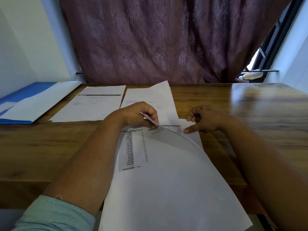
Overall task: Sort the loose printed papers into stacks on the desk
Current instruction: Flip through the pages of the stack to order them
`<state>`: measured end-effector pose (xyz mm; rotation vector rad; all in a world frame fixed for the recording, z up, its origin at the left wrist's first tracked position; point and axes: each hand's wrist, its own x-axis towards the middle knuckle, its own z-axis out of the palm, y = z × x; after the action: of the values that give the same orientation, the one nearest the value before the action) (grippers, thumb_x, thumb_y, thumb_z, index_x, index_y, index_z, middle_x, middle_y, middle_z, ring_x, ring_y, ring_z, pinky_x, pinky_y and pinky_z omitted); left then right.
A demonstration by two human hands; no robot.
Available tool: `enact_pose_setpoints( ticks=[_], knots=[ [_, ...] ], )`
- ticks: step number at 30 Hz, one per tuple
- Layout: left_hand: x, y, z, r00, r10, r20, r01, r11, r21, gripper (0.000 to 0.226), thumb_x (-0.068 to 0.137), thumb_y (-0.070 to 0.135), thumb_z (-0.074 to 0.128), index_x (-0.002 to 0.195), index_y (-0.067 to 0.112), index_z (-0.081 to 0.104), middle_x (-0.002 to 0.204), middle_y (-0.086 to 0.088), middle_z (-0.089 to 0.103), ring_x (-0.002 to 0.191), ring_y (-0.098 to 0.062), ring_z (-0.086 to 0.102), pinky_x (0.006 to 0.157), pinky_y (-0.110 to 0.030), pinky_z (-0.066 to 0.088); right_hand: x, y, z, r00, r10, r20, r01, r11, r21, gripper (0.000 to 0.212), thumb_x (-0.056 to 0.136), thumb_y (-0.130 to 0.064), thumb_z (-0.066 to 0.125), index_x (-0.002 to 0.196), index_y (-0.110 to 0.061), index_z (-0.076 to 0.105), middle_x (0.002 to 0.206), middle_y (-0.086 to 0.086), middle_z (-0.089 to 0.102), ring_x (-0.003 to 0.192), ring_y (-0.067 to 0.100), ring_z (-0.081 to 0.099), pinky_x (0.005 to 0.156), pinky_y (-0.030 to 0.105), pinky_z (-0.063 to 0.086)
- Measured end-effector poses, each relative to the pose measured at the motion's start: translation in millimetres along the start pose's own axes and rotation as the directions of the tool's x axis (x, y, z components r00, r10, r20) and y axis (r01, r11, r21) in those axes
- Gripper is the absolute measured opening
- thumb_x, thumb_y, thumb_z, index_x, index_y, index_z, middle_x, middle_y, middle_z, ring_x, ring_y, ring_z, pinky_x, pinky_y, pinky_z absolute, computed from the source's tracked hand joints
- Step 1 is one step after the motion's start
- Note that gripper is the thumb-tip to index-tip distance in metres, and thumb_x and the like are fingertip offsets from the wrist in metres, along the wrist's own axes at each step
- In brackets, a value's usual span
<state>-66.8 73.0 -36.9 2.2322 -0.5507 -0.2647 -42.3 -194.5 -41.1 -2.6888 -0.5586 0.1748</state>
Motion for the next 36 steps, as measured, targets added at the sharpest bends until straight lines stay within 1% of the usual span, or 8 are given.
enact_pose_setpoints(
  ticks=[11, 14, 17, 20, 23, 27, 32, 36],
  knots=[
    [0, -2, -1, 1.0, 0.001, 0.001, -0.001, 1.0, 0.018, 0.02, 0.081, 0.0, 0.076, 0.08, 0.02, 0.076, 0.081, 0.006, 0.074, 0.076, -0.007, 0.069, 0.07, -0.018, 0.052, -3, -4, -1, 0.994, -0.028, 0.105, 0.017, 0.995, 0.103, 0.019, 0.079, -0.034, 0.078, 0.089, -0.021, 0.069, 0.087, -0.006, 0.066, 0.082, 0.01, 0.059, 0.068, 0.022, 0.044],
    [0, -1, 0, 1.0, -0.002, -0.004, 0.002, 1.0, 0.008, 0.019, 0.081, 0.0, 0.076, 0.08, 0.019, 0.076, 0.081, 0.006, 0.074, 0.075, -0.007, 0.068, 0.069, -0.018, 0.052, -2, -4, -1, 0.993, -0.054, 0.101, 0.046, 0.996, 0.075, 0.01, 0.082, -0.032, 0.075, 0.082, -0.023, 0.07, 0.081, -0.008, 0.065, 0.081, 0.01, 0.059, 0.07, 0.023, 0.044],
    [1, -2, -1, 1.0, -0.004, -0.001, 0.004, 1.0, 0.009, 0.02, 0.081, 0.0, 0.076, 0.08, 0.02, 0.076, 0.081, 0.007, 0.073, 0.076, -0.007, 0.068, 0.071, -0.02, 0.052, -2, -2, 1, 0.994, -0.062, 0.095, 0.058, 0.997, 0.042, 0.01, 0.083, -0.035, 0.074, 0.084, -0.027, 0.068, 0.087, -0.008, 0.065, 0.086, 0.011, 0.059, 0.073, 0.024, 0.046],
    [1, -2, -2, 1.0, 0.001, 0.001, -0.001, 1.0, 0.019, 0.021, 0.082, 0.001, 0.076, 0.079, 0.021, 0.076, 0.08, 0.009, 0.073, 0.076, -0.006, 0.068, 0.07, -0.019, 0.052, -3, 0, 0, 0.998, -0.06, 0.017, 0.061, 0.998, -0.018, 0.029, 0.078, -0.041, 0.077, 0.099, -0.027, 0.063, 0.099, -0.009, 0.059, 0.093, 0.011, 0.056, 0.078, 0.024, 0.048],
    [1, -1, -1, 1.0, 0.001, 0.0, -0.001, 1.0, 0.022, 0.02, 0.081, 0.0, 0.076, 0.08, 0.019, 0.076, 0.079, 0.009, 0.073, 0.074, -0.005, 0.068, 0.068, -0.017, 0.051, -3, 2, -4, 0.994, 0.049, -0.099, -0.044, 0.998, 0.047, 0.045, 0.071, -0.047, 0.081, 0.104, -0.024, 0.062, 0.097, -0.005, 0.061, 0.092, 0.013, 0.059, 0.078, 0.024, 0.048],
    [1, -2, -1, 1.0, -0.003, -0.001, 0.003, 0.999, 0.036, 0.018, 0.081, 0.0, 0.076, 0.081, 0.018, 0.076, 0.079, 0.009, 0.073, 0.075, -0.005, 0.068, 0.069, -0.017, 0.051, 0, 4, -1, 0.986, 0.096, -0.138, -0.073, 0.985, 0.159, 0.034, 0.07, -0.035, 0.085, 0.093, -0.02, 0.065, 0.082, -0.006, 0.062, 0.079, 0.01, 0.057, 0.063, 0.018, 0.041],
    [0, -1, -1, 1.0, 0.004, -0.009, -0.004, 1.0, 0.024, 0.023, 0.08, -0.001, 0.076, 0.079, 0.022, 0.076, 0.08, 0.007, 0.074, 0.076, -0.008, 0.069, 0.072, -0.021, 0.054, -5, -6, -4, 0.949, 0.116, -0.294, -0.047, 0.971, 0.234, 0.029, 0.069, -0.027, 0.087, 0.087, -0.021, 0.065, 0.071, -0.006, 0.063, 0.068, 0.007, 0.06, 0.057, 0.017, 0.043],
    [0, -2, -2, 1.0, 0.004, -0.019, -0.004, 1.0, -0.001, 0.026, 0.078, -0.002, 0.077, 0.076, 0.023, 0.077, 0.084, 0.0, 0.074, 0.082, -0.015, 0.07, 0.081, -0.029, 0.057, -8, -11, -5, 0.946, 0.03, -0.322, 0.029, 0.984, 0.175, 0.02, 0.078, -0.023, 0.081, 0.087, -0.022, 0.063, 0.069, -0.005, 0.064, 0.068, 0.009, 0.06, 0.054, 0.016, 0.04]
  ],
)
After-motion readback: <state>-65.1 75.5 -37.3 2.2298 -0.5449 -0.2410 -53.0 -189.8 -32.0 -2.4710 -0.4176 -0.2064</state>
